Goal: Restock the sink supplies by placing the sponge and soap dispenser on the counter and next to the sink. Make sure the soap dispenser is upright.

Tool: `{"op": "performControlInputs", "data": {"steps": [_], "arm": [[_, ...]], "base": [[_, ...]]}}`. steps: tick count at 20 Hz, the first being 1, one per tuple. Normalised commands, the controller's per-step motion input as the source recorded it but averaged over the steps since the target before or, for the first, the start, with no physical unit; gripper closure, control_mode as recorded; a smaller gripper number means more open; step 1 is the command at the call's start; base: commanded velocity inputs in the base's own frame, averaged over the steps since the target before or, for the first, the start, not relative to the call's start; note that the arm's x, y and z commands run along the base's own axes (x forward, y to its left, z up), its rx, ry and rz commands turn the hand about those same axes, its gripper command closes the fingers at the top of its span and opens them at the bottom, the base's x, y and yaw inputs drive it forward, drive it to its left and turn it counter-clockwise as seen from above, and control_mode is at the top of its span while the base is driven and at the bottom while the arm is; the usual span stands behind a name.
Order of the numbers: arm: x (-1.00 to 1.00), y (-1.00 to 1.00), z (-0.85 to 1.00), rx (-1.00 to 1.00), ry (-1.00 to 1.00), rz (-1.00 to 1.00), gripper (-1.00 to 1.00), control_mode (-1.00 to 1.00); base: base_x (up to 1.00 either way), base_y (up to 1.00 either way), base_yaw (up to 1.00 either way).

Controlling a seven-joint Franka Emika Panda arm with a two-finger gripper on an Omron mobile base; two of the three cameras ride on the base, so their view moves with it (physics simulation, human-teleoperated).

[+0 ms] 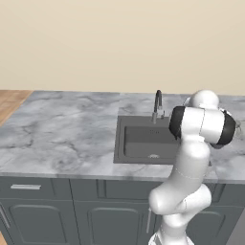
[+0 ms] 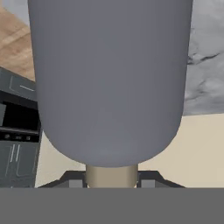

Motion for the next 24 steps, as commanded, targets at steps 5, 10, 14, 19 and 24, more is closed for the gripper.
{"op": "performControlInputs", "data": {"steps": [5,10,14,19,24], "arm": [[0.46,-0.14,-0.04,-0.07,0.04,0.05,1.00,-1.00],[0.32,-0.24,-0.10,-0.15,0.08,0.03,1.00,-1.00],[0.22,-0.24,-0.19,-0.10,0.08,0.00,1.00,-1.00],[0.26,-0.10,-0.12,-0.01,0.07,0.02,1.00,-1.00],[0.35,-0.01,-0.04,0.00,0.07,0.04,1.00,-1.00]], "base": [[0.00,0.00,0.00],[0.00,0.00,0.00],[0.00,0.00,0.00],[0.00,0.00,0.00],[0.00,0.00,0.00]]}}
